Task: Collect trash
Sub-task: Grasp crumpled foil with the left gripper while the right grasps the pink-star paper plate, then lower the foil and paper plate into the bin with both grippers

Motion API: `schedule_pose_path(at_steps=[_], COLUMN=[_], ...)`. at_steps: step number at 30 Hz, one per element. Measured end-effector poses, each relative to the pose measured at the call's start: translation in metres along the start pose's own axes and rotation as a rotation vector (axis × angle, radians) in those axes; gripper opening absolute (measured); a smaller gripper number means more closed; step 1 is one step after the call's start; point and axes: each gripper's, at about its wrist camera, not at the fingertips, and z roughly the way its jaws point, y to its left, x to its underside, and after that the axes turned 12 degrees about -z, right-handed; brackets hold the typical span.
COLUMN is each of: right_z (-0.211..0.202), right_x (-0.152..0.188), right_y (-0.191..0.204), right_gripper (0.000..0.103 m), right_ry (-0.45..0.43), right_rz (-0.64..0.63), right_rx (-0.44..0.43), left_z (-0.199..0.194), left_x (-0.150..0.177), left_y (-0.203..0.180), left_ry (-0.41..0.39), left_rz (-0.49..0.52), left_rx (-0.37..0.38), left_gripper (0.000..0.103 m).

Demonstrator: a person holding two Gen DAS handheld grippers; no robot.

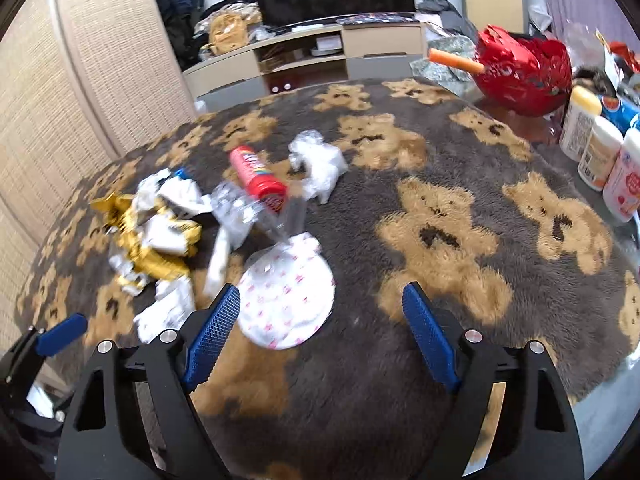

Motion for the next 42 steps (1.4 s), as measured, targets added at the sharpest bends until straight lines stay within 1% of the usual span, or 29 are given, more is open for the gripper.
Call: schedule_pose_path(at_steps=[3, 4, 5, 6, 7, 8, 10, 12, 14, 16, 17, 18, 20, 22, 24, 31, 36, 42], right_z=[0.006, 0.007, 0.009, 0.010, 0.012, 0.014, 0.018, 0.024, 0.030, 0.037, 0.040, 0.039, 0.036, 0.030, 0.025, -0.008, -0.032, -0.057], right_x=[-0.002, -0.003, -0.003, -0.004, -0.005, -0.005, -0.006, -0.006, -0.005, -0.001, 0.002, 0.003, 0.005, 0.007, 0.011, 0.040, 0.070, 0.101], right_y=[-0.003, -0.003, -0.001, 0.000, 0.002, 0.003, 0.007, 0.017, 0.027, 0.035, 0.036, 0.037, 0.034, 0.027, 0.021, 0.012, 0.023, 0.047], right_gripper=[0.084, 0.084, 0.084, 0.084, 0.084, 0.084, 0.084, 0.084, 0.084, 0.083, 0.078, 0.069, 0.060, 0.059, 0.056, 0.056, 0.055, 0.055], right_ry=[0.009, 0.009, 0.010, 0.010, 0.010, 0.010, 0.010, 0.017, 0.027, 0.043, 0.044, 0.031, 0.020, 0.016, 0.021, 0.047, 0.057, 0.064], right_rz=[0.006, -0.001, -0.011, -0.017, -0.023, -0.025, -0.029, -0.058, -0.101, -0.151, -0.166, -0.181, -0.189, -0.169, -0.160, -0.117, -0.114, -0.109], right_rx=[-0.019, -0.020, -0.022, -0.027, -0.037, -0.048, -0.061, -0.056, -0.039, 0.000, 0.023, 0.049, 0.060, 0.073, 0.080, 0.038, -0.006, -0.068], left_z=[0.019, 0.025, 0.030, 0.035, 0.039, 0.040, 0.037, 0.031, 0.026, 0.021, 0.019, 0.016, 0.008, -0.001, -0.007, -0.037, -0.059, -0.085], left_x=[-0.004, -0.005, -0.005, -0.005, -0.005, -0.004, -0.002, 0.000, 0.001, 0.003, 0.003, 0.005, 0.007, 0.009, 0.011, 0.032, 0.054, 0.085], left_y=[-0.011, -0.013, -0.014, -0.013, -0.012, -0.010, -0.004, 0.002, 0.007, 0.012, 0.015, 0.017, 0.021, 0.023, 0.023, 0.019, 0.019, 0.024], left_ry=[0.015, 0.023, 0.031, 0.042, 0.057, 0.063, 0.052, 0.041, 0.039, 0.040, 0.043, 0.045, 0.039, 0.030, 0.023, 0.021, 0.024, 0.031], left_rz=[0.032, 0.042, 0.047, 0.052, 0.055, 0.055, 0.055, 0.062, 0.060, 0.060, 0.059, 0.058, 0.055, 0.050, 0.049, 0.054, 0.041, 0.006], left_rx=[0.010, 0.009, 0.010, 0.012, 0.008, 0.006, 0.004, -0.006, -0.015, -0.022, -0.022, -0.022, -0.020, -0.016, -0.013, -0.003, 0.011, 0.013], left_gripper=[0.072, 0.065, 0.053, 0.045, 0.026, 0.023, 0.021, 0.019, 0.019, 0.019, 0.019, 0.019, 0.018, 0.018, 0.018, 0.015, 0.014, 0.014])
